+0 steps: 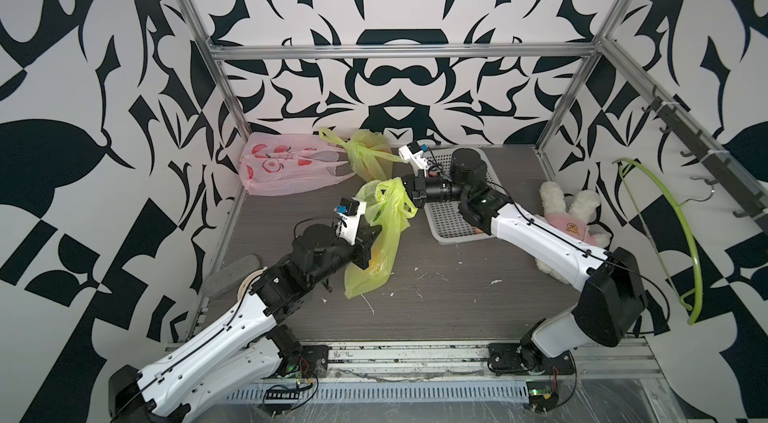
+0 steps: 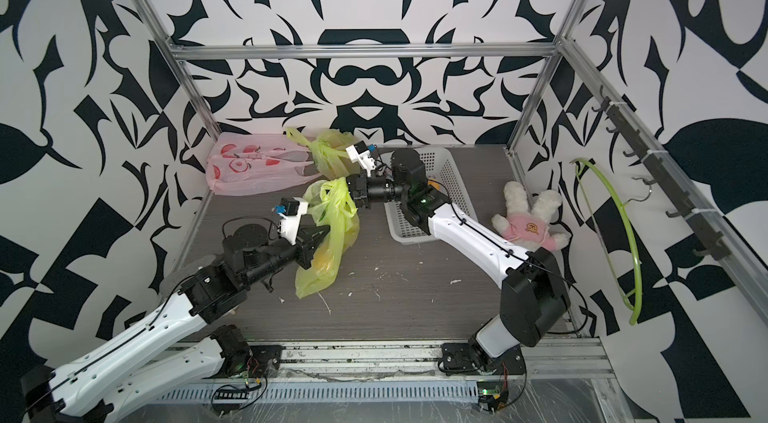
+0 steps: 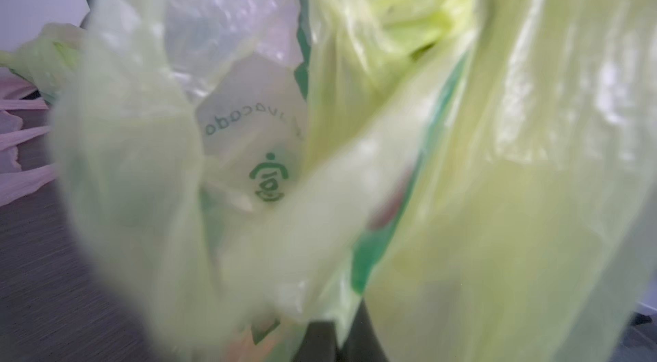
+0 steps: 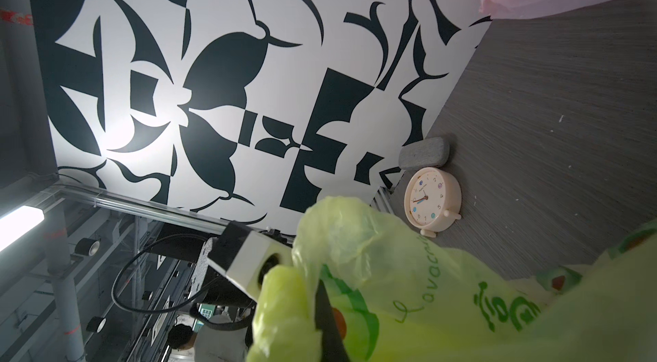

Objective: Place the peach into a plastic bag & tie a knot
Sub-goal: Cross the plastic bag at the center of the board.

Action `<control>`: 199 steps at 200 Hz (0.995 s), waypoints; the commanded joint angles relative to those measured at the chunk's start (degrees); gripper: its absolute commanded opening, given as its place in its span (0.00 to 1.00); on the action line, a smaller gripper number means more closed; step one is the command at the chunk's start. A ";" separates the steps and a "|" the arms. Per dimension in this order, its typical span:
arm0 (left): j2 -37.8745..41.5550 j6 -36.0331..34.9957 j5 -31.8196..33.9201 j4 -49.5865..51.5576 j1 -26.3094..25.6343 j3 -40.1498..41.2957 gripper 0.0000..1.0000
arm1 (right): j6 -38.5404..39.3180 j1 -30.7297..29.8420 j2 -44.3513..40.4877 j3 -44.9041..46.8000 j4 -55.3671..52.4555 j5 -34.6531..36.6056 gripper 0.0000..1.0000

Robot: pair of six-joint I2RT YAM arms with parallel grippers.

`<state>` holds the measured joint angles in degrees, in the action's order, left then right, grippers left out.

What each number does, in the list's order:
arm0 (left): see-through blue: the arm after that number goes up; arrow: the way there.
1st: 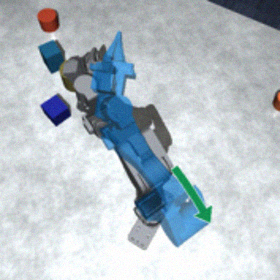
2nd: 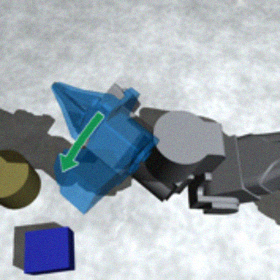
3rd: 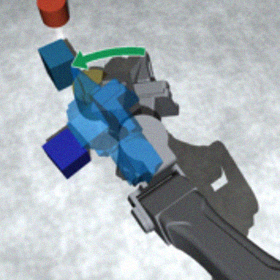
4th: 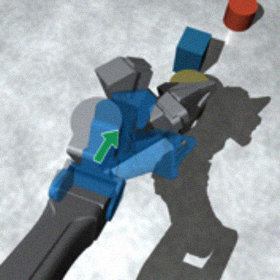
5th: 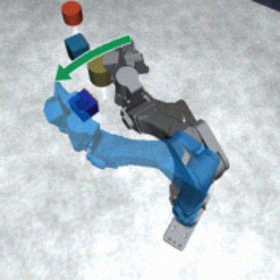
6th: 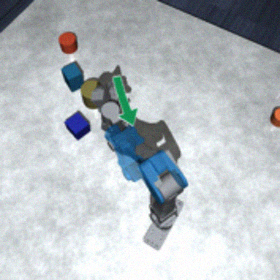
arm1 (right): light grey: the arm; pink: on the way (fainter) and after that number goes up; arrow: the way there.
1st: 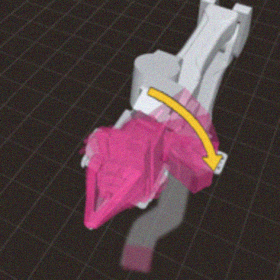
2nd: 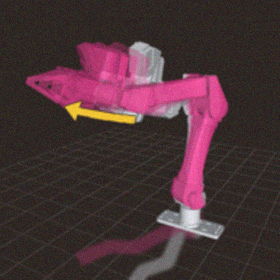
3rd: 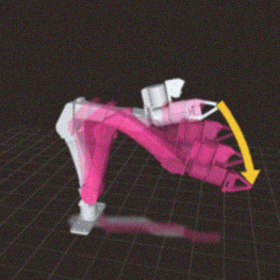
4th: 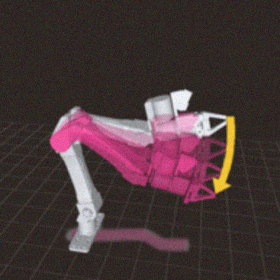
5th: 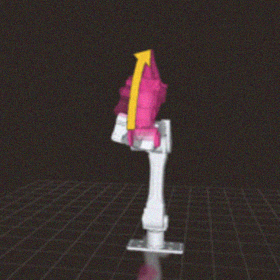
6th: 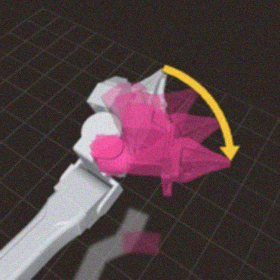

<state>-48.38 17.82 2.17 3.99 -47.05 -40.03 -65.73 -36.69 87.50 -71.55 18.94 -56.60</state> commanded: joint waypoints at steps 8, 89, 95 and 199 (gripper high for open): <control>-6.22 1.56 -4.34 -1.00 0.11 -1.87 0.00 | -3.52 -1.46 0.34 -3.77 6.89 -0.94 0.00; 2.01 5.65 13.79 -8.10 0.20 7.32 0.00 | -22.38 -1.41 2.92 -1.79 26.33 1.54 0.00; 3.03 5.66 14.34 -7.80 0.18 7.49 0.00 | -22.42 -1.37 2.62 -1.46 26.32 1.78 0.00; -3.71 6.39 7.34 -9.05 0.64 3.59 0.00 | -34.26 -0.35 5.45 -2.59 38.85 7.05 0.00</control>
<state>-51.68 23.27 9.61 -8.36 -46.59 -37.80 -95.57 -37.74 95.20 -71.90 45.80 -51.90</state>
